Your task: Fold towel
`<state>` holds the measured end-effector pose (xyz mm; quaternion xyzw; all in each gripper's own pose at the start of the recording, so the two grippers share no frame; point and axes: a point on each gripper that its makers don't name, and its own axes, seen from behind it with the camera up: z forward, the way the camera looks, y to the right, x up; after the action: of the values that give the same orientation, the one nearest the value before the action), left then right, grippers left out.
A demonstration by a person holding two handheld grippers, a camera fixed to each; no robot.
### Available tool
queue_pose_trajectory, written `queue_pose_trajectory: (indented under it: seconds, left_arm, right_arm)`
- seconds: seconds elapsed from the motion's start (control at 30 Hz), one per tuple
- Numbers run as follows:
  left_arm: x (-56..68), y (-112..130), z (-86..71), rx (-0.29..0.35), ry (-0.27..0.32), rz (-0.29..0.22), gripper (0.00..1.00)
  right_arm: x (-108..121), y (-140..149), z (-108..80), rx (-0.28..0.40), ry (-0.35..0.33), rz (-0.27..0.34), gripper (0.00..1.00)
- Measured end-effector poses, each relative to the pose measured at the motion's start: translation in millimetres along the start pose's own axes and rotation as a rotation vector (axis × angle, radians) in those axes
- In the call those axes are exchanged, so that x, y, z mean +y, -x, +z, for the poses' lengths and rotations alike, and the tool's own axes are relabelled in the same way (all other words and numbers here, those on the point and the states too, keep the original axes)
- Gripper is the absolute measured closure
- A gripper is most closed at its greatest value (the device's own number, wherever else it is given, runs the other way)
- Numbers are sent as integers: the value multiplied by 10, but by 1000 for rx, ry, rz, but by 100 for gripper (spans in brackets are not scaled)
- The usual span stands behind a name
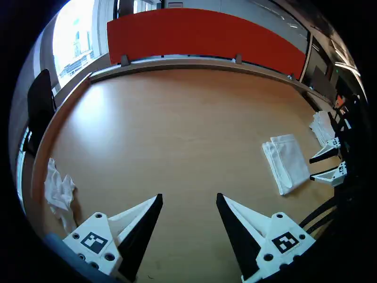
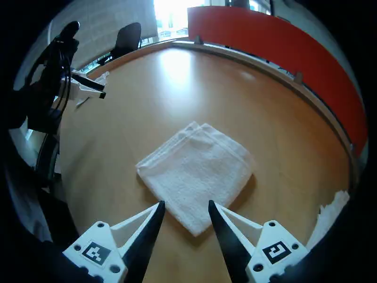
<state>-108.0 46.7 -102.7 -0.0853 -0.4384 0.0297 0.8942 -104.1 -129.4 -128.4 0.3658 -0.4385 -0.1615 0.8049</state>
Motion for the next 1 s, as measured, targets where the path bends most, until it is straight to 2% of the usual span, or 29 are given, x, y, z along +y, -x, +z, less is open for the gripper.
queue_pose_trajectory:
  seconds: [0.27, 0.57, 0.67, 0.83, 1.0]
  left_arm:
    - [25, -5, 16, -1, 4, 1, 16]
    - [45, -7, 23, -1, 6, 3, 16]
    - [49, -9, 26, -1, 6, 4, 16]
    - [56, -9, 31, -1, 7, 2, 16]
    - [61, -8, 29, 0, 9, 4, 16]
  right_arm:
    - [60, 228, -56, -38, 15, 15, 30]
    - [113, 361, -54, -67, 28, 5, 30]
    - [118, 427, -51, -81, 26, 3, 33]
    - [113, 504, -56, -95, 21, 6, 46]
    - [133, 526, -49, -93, 27, 16, 53]
